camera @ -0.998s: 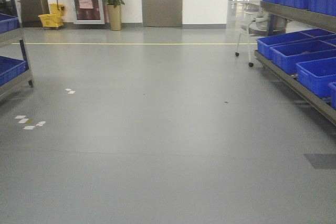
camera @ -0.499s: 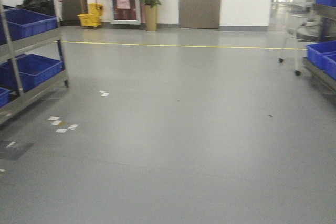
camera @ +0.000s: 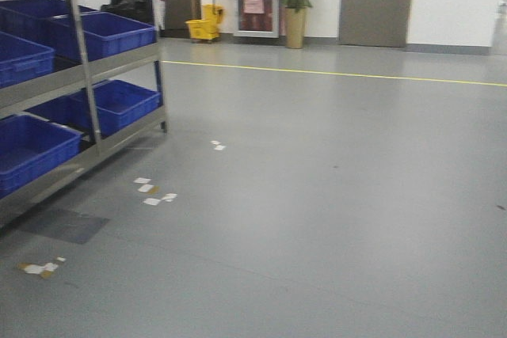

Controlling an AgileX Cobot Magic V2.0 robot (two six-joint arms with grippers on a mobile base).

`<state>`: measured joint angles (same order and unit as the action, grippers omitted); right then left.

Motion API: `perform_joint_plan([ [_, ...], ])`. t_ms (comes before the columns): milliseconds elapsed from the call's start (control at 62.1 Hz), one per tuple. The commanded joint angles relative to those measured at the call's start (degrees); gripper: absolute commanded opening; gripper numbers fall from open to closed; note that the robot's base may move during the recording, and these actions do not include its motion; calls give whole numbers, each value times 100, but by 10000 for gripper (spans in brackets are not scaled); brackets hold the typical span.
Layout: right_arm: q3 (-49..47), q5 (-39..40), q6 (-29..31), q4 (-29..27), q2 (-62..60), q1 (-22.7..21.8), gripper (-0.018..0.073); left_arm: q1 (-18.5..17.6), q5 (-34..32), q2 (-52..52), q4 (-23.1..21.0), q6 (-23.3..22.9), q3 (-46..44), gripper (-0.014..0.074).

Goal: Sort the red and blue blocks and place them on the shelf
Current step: 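Turn the base toward the shelf of blue bins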

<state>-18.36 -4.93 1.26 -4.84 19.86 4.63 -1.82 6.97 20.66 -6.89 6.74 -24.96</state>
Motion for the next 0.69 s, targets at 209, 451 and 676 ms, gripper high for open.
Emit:
perform_joint_plan([
  [209, -174, 493, 25, 7, 25, -32, 48, -6, -512, 74, -42, -24, -215, 125],
  [451, -174, 493, 25, 7, 25, -32, 48, -6, -512, 74, -42, -24, -215, 125],
  [676, -174, 493, 25, 7, 25, -32, 48, -6, -512, 74, -42, -24, -215, 125],
])
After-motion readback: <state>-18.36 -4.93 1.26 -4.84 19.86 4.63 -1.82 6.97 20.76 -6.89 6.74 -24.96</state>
